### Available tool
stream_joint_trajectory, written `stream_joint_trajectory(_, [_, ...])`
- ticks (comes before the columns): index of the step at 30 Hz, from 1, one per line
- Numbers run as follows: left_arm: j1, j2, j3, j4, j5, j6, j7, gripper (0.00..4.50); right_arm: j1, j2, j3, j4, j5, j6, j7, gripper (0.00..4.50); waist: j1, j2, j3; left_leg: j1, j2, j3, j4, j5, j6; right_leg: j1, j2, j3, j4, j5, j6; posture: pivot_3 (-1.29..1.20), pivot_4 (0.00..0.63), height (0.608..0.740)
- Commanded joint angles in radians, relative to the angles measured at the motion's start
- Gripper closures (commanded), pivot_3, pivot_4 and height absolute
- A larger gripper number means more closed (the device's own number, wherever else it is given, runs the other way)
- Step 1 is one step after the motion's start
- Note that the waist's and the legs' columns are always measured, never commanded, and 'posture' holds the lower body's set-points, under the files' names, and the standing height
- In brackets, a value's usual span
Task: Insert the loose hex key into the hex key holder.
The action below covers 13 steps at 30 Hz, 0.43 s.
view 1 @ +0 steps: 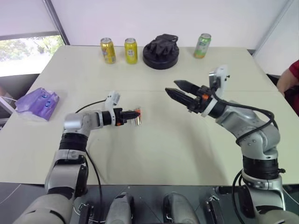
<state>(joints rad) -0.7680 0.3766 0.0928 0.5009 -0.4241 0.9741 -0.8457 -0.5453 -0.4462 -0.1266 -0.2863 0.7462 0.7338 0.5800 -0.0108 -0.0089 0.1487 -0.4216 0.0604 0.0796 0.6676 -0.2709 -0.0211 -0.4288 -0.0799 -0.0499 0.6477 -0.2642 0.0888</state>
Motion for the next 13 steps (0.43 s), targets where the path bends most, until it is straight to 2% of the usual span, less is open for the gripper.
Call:
stream_joint_trajectory(1, [0.014,0.040,0.002,-0.040,0.062,-0.088,0.084,0.99,0.000,0.004,-0.013,-0.018,-0.005,-0.024,-0.008,1.43,0.000,0.000,0.000,0.000,0.000,0.000,0.000,0.000,0.000,0.000,0.000,0.000,0.000,0.000,0.000,0.00,0.150,0.740])
stream_joint_trajectory(4, [0.037,0.081,-0.024,-0.050,0.124,-0.171,0.129,0.99,0.009,-0.002,-0.020,-0.028,-0.003,-0.017,-0.013,1.43,-0.006,0.000,0.000,0.001,0.000,0.000,0.000,0.000,0.000,0.000,0.000,0.000,0.001,0.000,0.000,0.00,0.150,0.740])
stream_joint_trajectory(8, [0.081,0.157,0.016,-0.102,0.182,-0.312,0.214,0.99,0.078,-0.045,-0.036,-0.065,-0.009,-0.001,-0.015,1.43,-0.004,0.000,0.000,0.003,0.000,0.001,-0.001,0.000,0.000,0.000,0.000,0.001,0.002,0.000,0.000,0.00,0.150,0.740])
stream_joint_trajectory(13, [0.157,0.187,0.071,-0.234,0.196,-0.449,0.286,0.99,0.160,-0.061,-0.027,-0.053,-0.114,-0.076,-0.067,1.43,0.002,0.000,0.000,0.002,0.000,0.002,-0.001,0.000,0.000,0.000,-0.001,0.001,0.000,0.000,0.000,0.00,0.150,0.740])
